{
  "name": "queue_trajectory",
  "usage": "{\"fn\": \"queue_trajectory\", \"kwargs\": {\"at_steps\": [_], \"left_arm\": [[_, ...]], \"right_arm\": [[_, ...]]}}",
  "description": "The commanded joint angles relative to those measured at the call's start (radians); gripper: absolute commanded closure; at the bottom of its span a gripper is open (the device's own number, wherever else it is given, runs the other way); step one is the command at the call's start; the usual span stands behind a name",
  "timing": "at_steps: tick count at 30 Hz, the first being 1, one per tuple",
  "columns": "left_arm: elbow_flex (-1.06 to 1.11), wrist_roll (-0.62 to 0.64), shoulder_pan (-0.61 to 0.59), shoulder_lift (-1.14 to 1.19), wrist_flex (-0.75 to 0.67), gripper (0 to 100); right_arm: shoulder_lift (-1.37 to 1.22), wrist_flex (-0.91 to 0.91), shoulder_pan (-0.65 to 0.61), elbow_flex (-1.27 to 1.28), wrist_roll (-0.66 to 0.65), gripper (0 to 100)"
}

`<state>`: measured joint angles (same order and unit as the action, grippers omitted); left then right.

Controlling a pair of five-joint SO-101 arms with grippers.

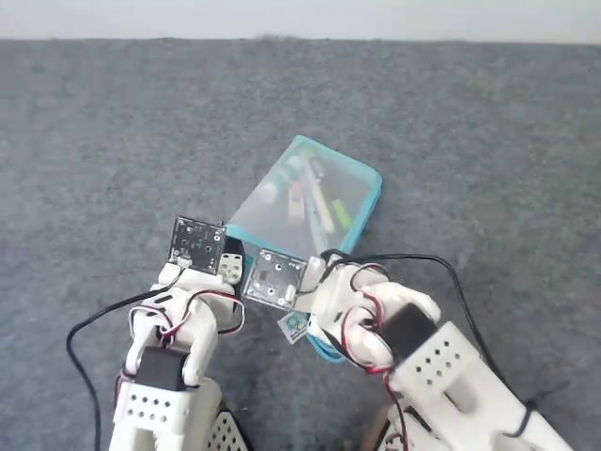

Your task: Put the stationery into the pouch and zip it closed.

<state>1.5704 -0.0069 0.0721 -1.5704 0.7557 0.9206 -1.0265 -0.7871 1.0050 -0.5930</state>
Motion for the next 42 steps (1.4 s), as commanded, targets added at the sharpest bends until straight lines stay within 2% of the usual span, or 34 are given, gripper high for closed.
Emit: {"fn": "queue_trajectory", "kwargs": {"at_steps": [1,10,20,26,36,42], "left_arm": [[-0.054,-0.009,0.005,-0.009,0.002,99],[-0.058,-0.009,0.011,-0.009,0.003,99],[-0.058,-0.009,0.012,-0.009,0.006,99],[-0.087,-0.009,0.012,-0.011,0.048,99],[-0.091,-0.009,0.012,-0.012,0.048,99],[-0.091,-0.009,0.012,-0.014,0.048,99]], "right_arm": [[-0.058,0.051,0.008,-0.006,-0.014,79.0],[-0.159,0.208,0.148,-0.008,-0.023,79.4],[-0.194,0.400,0.160,-0.009,-0.028,79.4],[-0.206,0.484,0.160,-0.005,-0.262,79.4],[-0.216,0.552,0.166,0.009,-0.273,79.4],[-0.358,0.664,0.240,0.012,-0.272,79.4]]}}
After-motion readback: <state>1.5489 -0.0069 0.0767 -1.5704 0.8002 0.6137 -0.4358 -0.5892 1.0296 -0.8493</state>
